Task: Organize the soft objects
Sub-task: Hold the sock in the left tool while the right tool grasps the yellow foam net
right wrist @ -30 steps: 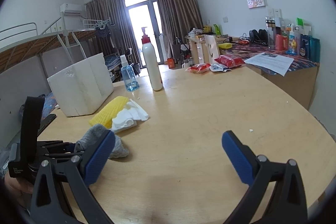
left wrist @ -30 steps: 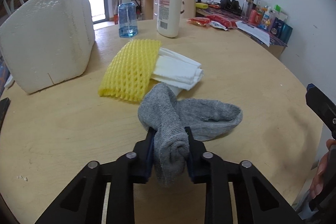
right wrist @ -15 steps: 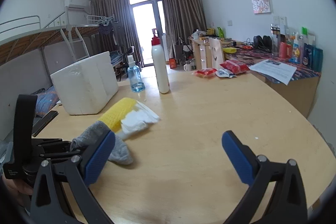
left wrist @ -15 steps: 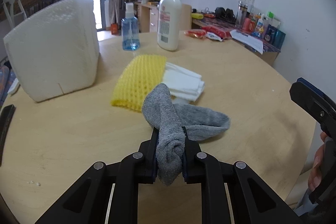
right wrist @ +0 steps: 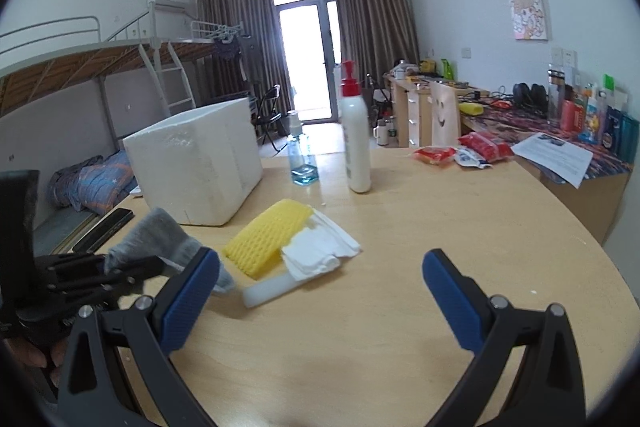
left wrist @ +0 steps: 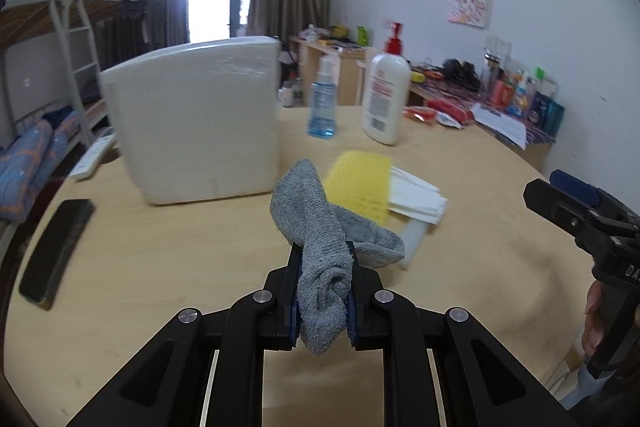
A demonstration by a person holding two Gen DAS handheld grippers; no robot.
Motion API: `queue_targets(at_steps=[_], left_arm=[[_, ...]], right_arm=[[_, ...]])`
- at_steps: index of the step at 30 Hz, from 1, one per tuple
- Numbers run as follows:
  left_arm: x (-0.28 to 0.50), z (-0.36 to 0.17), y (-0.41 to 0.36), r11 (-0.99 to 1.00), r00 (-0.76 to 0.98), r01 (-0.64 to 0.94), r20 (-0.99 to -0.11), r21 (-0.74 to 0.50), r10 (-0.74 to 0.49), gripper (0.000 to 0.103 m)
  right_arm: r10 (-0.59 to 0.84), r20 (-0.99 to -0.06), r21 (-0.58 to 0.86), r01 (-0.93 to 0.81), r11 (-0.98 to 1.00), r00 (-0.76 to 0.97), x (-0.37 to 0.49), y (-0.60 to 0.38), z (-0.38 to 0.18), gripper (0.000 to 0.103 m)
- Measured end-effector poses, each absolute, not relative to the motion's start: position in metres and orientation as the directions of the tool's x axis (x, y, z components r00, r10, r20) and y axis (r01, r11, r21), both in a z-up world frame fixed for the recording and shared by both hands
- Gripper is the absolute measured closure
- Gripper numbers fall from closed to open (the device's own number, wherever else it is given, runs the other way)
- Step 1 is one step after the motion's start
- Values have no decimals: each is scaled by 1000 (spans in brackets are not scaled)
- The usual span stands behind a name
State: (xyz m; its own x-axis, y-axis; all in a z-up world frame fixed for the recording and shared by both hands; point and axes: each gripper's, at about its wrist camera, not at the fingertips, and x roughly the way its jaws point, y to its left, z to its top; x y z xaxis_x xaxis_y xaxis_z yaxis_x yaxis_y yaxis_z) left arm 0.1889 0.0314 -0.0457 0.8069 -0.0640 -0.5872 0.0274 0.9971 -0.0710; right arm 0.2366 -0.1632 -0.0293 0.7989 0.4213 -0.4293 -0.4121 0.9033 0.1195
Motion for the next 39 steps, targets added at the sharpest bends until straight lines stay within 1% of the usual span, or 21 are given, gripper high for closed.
queue_targets(at_steps=[3, 8, 18, 31, 32, 35, 37, 39], left_arm=[[183, -45, 44, 997, 817, -1, -575, -73, -42, 85], [173, -46, 63, 996, 826, -56, -564, -65, 10, 85], [168, -50, 92, 988, 827, -141, -557, -69, 79, 85], [170, -60, 108, 981, 817, -175, -568, -78, 101, 85], [171, -59, 108, 981, 816, -176, -569, -79, 100, 85], [173, -61, 111, 980, 814, -178, -573, -86, 98, 85], [173, -61, 113, 980, 814, -177, -572, -88, 95, 85], [174, -62, 113, 980, 815, -176, -572, -90, 94, 85]], right_arm=[[431, -443, 116, -426, 897, 786, 241, -151, -30, 0], [460, -473, 151, -445, 883, 751, 256, -132, -29, 0], [479, -554, 135, -494, 859, 681, 276, -89, -38, 0], [417, -674, 62, -516, 854, 610, 306, -52, -54, 1], [406, -680, 53, -511, 858, 610, 308, -51, -55, 2], [392, -702, 44, -513, 857, 595, 316, -44, -58, 11], [372, -724, 30, -513, 858, 581, 322, -39, -63, 21], [360, -741, 22, -515, 857, 566, 327, -35, -68, 25]])
